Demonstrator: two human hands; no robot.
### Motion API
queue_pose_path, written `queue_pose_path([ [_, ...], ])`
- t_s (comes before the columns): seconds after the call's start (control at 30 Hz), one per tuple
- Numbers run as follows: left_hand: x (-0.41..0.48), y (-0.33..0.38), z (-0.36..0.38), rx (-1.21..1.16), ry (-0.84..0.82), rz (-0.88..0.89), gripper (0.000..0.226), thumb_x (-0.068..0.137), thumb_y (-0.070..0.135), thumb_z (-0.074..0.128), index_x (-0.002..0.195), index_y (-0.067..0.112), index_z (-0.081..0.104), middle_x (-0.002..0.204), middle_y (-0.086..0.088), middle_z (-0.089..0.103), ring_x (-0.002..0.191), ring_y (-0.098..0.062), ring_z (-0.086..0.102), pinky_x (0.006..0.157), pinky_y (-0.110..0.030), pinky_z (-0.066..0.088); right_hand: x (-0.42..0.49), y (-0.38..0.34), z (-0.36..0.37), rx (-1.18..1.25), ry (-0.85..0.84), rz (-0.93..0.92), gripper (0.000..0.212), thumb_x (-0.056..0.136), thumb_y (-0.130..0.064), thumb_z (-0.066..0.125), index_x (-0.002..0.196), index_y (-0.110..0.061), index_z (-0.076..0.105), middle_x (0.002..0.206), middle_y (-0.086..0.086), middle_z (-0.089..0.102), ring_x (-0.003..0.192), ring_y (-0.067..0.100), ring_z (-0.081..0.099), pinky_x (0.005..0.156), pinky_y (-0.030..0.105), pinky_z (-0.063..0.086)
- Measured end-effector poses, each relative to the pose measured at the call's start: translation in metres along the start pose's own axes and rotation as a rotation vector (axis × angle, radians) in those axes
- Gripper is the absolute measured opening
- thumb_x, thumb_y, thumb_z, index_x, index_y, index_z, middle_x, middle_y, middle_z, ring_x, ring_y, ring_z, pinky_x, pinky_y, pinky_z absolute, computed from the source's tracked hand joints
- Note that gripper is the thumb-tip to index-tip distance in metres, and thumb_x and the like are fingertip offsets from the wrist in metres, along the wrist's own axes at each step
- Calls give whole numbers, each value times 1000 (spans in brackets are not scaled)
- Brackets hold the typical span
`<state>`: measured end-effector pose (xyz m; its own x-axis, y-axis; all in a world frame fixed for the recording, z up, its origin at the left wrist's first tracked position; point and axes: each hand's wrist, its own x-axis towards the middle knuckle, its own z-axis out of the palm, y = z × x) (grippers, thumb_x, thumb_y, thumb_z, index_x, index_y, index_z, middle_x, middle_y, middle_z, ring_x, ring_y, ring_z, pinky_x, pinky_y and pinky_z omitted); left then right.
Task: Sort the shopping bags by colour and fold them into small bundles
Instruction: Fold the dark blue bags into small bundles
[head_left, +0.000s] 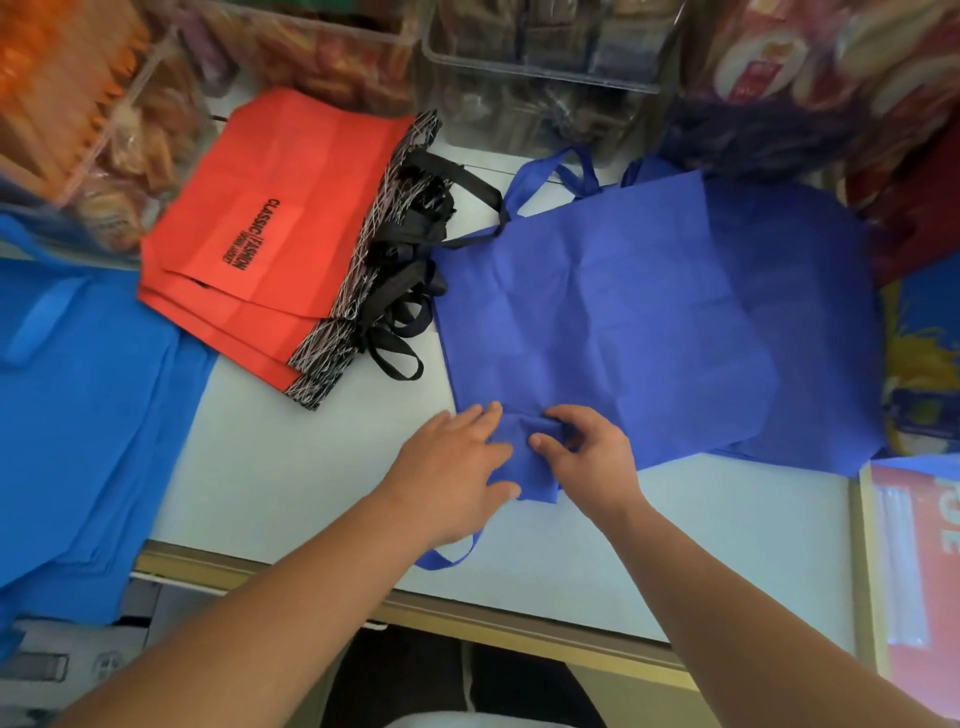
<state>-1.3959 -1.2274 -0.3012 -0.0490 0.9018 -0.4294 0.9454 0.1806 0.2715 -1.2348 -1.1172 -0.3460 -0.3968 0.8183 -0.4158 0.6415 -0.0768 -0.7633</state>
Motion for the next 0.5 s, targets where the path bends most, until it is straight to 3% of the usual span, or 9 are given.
queue_pose_path([
  [0.1,-2,-3,16,33,-72,-23,67,107,49,33,163,25,6,171,3,-15,158,-18,-6,127,-48,9,4,-2,5,-18,42,46,30,84,-24,83,109,-32,68,114,-10,49,90,8,62,83,22,51],
  [0.2,2,-7,33,-74,-37,-54,65,109,40,31,163,26,-3,169,6,-22,158,-16,-3,127,-41,14,4,-9,12,-3,58,136,35,85,-32,80,118,-28,66,110,-5,59,94,10,62,81,24,50],
  [0.3,1,-6,42,-177,58,-64,61,110,38,32,164,28,5,170,8,-16,158,-13,3,125,-34,21,7,-23,13,120,77,229,26,85,-29,81,106,-27,65,100,-11,62,92,8,61,70,21,47],
  [0.37,-2,-7,47,-272,131,-82,59,109,37,39,163,30,16,171,10,-8,156,-14,15,119,-35,34,10,-34,10,165,35,259,23,85,-27,82,98,-26,63,100,-11,62,93,10,62,69,24,48],
  [0.43,-5,-9,48,-374,193,-100,59,105,36,51,160,32,29,171,10,6,149,-17,34,109,-37,46,7,-42,4,197,-11,247,23,84,-26,82,95,-26,61,97,-8,63,89,14,63,67,26,49],
  [0.5,-7,-5,45,-475,227,-97,58,101,35,61,155,32,40,168,10,22,143,-16,42,110,-36,45,-5,-40,-7,224,-8,222,23,84,-24,81,95,-27,61,95,-4,66,83,14,64,67,27,50],
])
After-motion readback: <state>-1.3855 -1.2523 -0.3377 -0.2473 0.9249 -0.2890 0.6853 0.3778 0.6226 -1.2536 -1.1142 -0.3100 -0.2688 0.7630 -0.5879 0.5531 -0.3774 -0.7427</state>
